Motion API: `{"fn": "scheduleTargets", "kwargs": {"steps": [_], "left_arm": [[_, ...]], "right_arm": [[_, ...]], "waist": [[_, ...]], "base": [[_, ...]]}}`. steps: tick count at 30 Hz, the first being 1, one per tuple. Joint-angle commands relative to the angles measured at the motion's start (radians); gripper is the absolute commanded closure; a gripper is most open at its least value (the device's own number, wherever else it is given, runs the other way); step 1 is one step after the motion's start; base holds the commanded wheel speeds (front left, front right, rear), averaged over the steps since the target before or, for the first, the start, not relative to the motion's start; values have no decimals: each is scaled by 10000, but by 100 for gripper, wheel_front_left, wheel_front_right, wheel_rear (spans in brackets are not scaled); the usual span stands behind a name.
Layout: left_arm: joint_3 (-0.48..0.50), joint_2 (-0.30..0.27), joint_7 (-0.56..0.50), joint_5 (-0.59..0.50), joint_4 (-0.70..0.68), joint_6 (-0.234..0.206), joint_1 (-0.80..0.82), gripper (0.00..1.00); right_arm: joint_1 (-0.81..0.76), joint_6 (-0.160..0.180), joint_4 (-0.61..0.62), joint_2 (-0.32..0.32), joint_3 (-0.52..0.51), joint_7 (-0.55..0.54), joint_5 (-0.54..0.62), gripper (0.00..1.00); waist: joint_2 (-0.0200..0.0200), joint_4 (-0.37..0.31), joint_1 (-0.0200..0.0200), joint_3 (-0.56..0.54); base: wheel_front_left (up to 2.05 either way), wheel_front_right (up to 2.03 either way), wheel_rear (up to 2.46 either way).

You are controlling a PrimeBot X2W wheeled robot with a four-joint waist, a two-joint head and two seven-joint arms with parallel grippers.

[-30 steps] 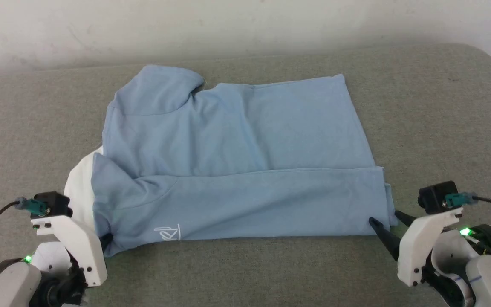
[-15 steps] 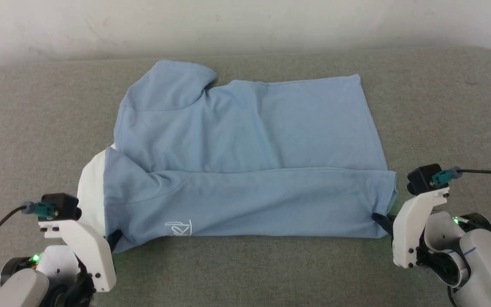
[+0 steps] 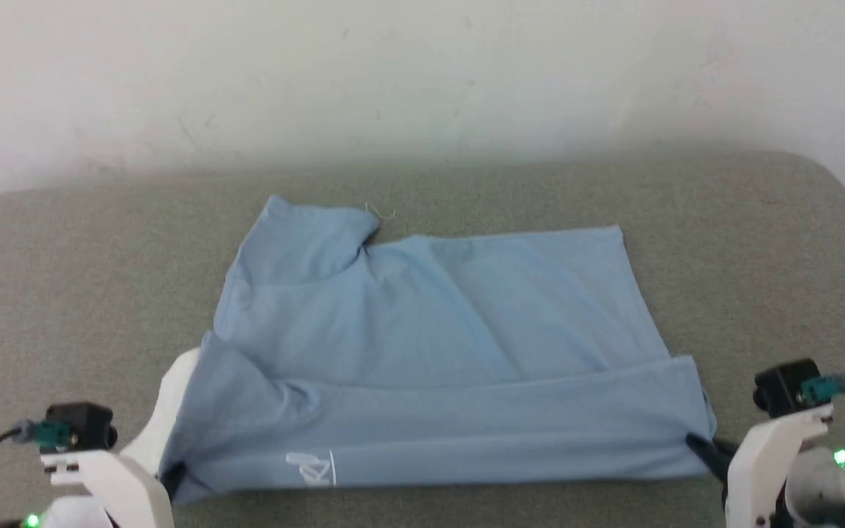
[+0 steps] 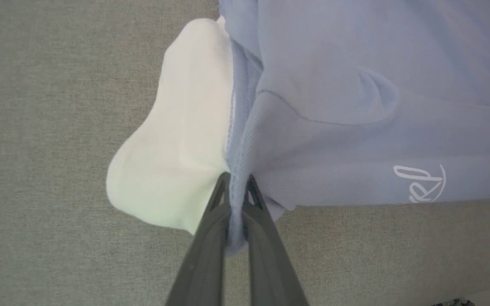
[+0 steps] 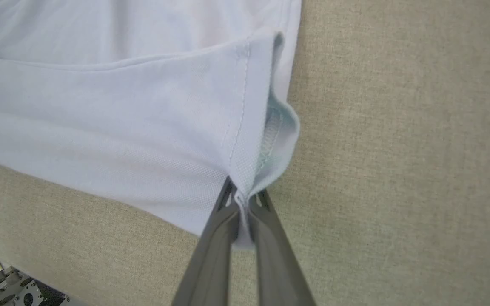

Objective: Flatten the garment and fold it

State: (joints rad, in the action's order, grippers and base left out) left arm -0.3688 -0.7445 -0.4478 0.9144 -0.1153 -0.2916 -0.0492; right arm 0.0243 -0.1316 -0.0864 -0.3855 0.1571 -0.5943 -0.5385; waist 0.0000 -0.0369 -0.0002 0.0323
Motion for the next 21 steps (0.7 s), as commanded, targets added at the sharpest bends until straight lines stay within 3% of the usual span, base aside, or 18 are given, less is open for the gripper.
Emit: {"fn": "scheduleTargets", "kwargs": {"steps": [1,5,6,7,8,17,21], "left_arm": [[88,-72,5,53,-31,-99,-200,100],[53,264,5,533,17,-195,-928,100],[74,431,49,722,99,-161,-1058,96],[98,576,92,897,192,-96,-1153,8],[129,708,164,1037,308,-19,-1210,0],[900,975,1750,766,597,194,-687,0],[1255,1101,2252,673,426,250,104,0]], "right_arm": [[-222,9,89,72,-132,-51,72,100],[-1090,9,299,533,-442,-157,339,100],[-1239,9,233,657,-455,-135,407,71],[-1339,9,169,765,-434,-14,437,36],[-1395,9,109,905,-467,217,443,0],[-1279,9,844,1733,-1078,3468,1535,0],[-950,9,1580,2145,-1449,4410,2119,0]], "waist": [[0,-58,2,-316],[0,-112,2,-347],[0,-128,2,-335],[0,-133,2,-320],[0,-133,2,-297],[0,-366,2,-152],[0,-606,2,224]], "base": [[0,0,0],[0,0,0],[0,0,0],[0,0,0],[0,0,0],[0,0,0],[0,0,0]]}}
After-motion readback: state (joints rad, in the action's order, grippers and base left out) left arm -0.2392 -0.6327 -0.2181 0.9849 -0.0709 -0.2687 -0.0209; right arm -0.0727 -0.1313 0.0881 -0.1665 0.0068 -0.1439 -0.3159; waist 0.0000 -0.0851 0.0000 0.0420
